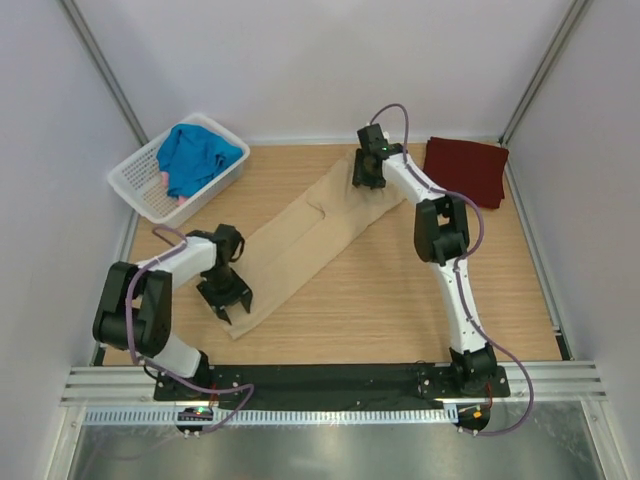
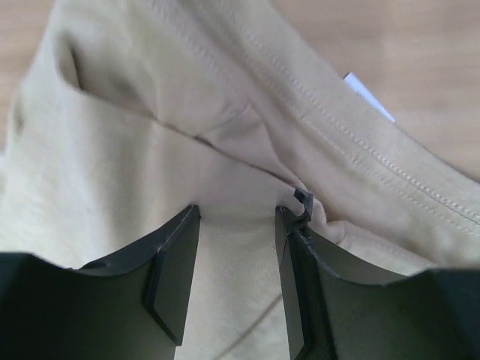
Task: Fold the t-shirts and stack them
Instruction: Fold the tshirt
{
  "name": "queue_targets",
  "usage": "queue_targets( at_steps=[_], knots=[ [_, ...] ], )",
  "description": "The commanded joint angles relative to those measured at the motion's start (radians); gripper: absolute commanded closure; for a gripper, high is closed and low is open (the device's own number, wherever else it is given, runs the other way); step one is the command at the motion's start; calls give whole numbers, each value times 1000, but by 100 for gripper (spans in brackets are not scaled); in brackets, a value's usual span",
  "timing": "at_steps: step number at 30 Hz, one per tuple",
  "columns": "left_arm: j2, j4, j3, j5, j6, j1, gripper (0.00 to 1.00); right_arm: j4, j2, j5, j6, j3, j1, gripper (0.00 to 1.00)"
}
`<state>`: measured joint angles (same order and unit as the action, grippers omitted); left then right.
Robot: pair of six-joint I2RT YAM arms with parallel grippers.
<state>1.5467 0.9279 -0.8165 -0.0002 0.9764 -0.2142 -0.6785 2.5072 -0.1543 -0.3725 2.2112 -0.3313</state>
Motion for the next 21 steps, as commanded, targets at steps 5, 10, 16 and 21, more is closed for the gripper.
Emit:
queue_targets(
  at_steps=[5,10,16,21],
  knots=[
    [44,-18,-13,118,229,-378,46,3,185,58,95,285,5,43],
    [69,-86,-186,164,265,-577,45,-50,67,50,93,303,3,38],
    [119,-94,-490,240,216,-631,43,-226,-62,41,66,314,3,36],
    [21,27,-575,97,111,-576,42,-228,-223,70,-32,89,-6,34]
  ],
)
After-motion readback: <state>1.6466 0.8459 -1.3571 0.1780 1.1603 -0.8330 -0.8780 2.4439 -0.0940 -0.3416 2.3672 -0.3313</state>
